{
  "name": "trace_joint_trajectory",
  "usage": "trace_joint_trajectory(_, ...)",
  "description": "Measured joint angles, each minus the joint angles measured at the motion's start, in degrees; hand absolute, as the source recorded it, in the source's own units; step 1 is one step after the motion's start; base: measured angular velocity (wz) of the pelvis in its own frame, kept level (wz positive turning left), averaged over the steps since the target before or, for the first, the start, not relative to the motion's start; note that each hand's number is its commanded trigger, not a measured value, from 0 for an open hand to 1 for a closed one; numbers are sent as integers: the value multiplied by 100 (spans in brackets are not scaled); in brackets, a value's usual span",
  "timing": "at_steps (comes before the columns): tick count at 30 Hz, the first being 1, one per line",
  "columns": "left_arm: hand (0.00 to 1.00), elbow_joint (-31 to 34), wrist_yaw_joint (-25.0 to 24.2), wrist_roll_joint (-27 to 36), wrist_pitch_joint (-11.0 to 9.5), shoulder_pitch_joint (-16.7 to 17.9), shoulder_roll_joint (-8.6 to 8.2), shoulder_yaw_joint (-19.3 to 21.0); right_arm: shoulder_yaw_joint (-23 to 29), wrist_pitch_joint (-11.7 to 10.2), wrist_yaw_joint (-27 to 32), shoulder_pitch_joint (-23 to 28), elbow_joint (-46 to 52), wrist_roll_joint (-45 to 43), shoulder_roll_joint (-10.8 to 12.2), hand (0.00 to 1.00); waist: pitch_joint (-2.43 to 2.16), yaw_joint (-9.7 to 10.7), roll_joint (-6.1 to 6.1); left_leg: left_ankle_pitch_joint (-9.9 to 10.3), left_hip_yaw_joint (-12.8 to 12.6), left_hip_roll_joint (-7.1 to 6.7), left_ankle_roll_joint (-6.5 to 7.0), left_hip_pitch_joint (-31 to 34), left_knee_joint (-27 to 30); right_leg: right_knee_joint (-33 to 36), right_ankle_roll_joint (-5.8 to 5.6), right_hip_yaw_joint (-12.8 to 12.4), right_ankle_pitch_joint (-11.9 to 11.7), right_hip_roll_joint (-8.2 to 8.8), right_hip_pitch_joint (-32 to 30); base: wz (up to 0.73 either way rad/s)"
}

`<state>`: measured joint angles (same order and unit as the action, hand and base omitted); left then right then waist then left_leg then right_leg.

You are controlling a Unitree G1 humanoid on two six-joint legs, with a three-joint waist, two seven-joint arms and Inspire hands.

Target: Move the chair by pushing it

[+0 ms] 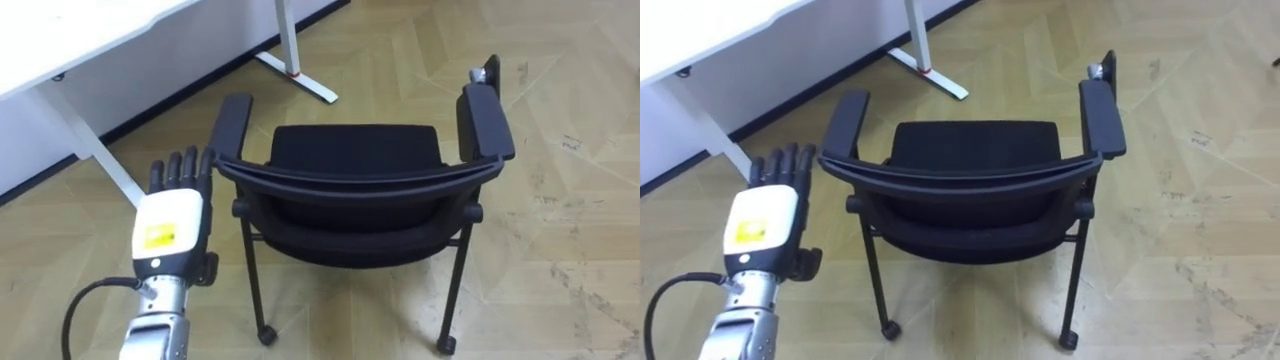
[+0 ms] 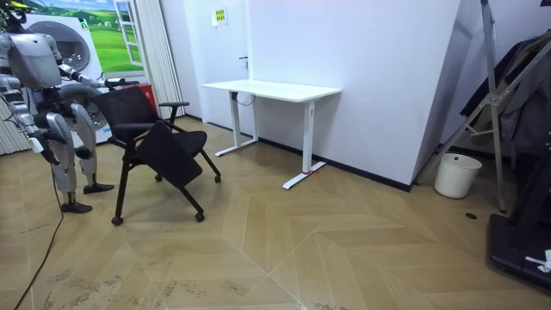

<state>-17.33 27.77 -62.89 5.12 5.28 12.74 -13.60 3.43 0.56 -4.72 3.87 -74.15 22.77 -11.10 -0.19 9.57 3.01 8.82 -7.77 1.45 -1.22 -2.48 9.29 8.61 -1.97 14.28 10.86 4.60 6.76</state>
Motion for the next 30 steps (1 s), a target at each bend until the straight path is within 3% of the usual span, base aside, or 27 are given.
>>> trace_joint_trajectory(13,0,295,-105,-33,-65,-4,18,-15,-144,-51,12,8,-18,217,-2,0,-4,-40,16,0,6,3,0,87,28,4,7,-7,-5,-2,-96,0)
trace_joint_trajectory(18,0,709,-70,-31,-186,-18,198,-15,-210,-58,55,7,12,213,-7,0,23,-44,35,0,7,2,0,90,24,3,7,-7,-5,-2,-93,0)
trace_joint_trajectory(30,0,732,110,-32,-196,-77,199,-15,-223,-100,165,57,80,207,-8,0,27,-38,111,0,-3,8,0,71,26,6,16,-31,-14,-8,-89,0)
